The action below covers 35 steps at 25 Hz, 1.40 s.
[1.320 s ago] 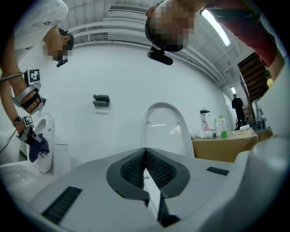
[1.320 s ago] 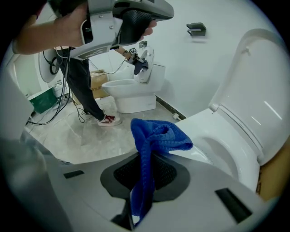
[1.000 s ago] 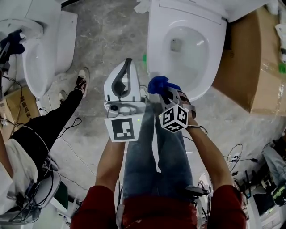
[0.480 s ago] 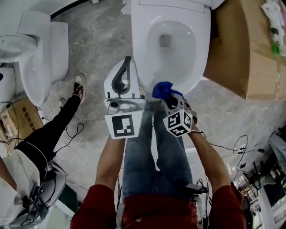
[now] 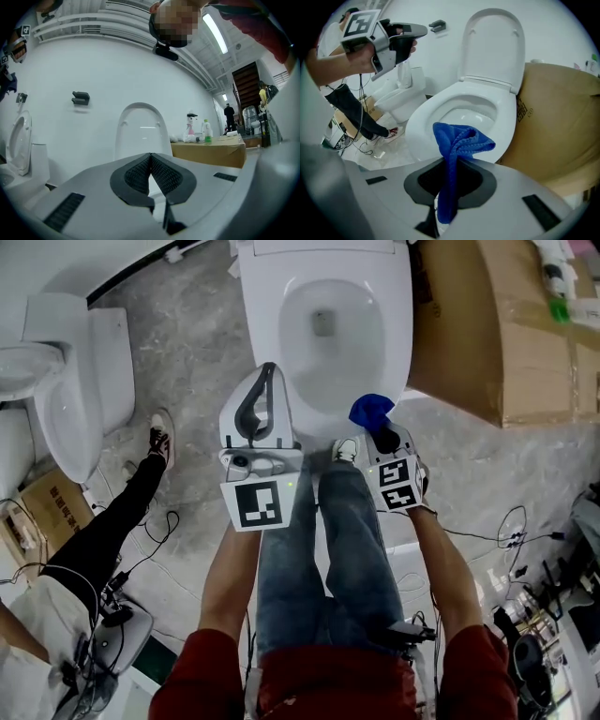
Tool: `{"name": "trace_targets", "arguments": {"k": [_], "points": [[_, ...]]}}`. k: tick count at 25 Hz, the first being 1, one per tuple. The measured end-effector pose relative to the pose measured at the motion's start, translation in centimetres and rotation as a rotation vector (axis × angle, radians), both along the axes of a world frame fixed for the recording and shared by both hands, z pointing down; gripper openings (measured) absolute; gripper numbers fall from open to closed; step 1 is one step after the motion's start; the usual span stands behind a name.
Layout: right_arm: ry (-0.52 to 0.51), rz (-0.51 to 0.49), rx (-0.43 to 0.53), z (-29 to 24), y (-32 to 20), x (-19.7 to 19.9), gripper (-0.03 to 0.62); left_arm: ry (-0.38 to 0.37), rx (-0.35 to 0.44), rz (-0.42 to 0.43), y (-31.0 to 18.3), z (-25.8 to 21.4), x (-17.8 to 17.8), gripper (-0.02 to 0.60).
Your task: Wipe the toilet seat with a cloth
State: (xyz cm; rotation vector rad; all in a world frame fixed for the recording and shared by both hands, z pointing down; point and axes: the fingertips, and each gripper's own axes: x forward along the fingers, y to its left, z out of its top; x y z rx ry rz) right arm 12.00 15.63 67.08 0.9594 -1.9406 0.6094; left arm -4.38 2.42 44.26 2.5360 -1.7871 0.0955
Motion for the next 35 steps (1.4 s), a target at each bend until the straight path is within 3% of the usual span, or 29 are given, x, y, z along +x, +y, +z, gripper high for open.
{"name": "trace_targets", "arguments": {"k": [7, 16, 35], "points": [[-0.032, 0.144, 0.006, 0.1, -3.8, 2.8, 0.06, -0.003, -0.009, 0.022, -0.5, 0.0, 1.7, 0.017], [-0.024, 0.215, 0.044, 0.3, -10.7, 5.3, 0.06, 0.008, -0.012, 0.029, -1.8, -0.1, 2.0, 0.017], [0.017, 0.346, 0.138, 0.3, -31.0, 8.6, 0.06, -0.001, -0.026, -0.009, -5.7, 0.3, -0.4, 0.017]]}}
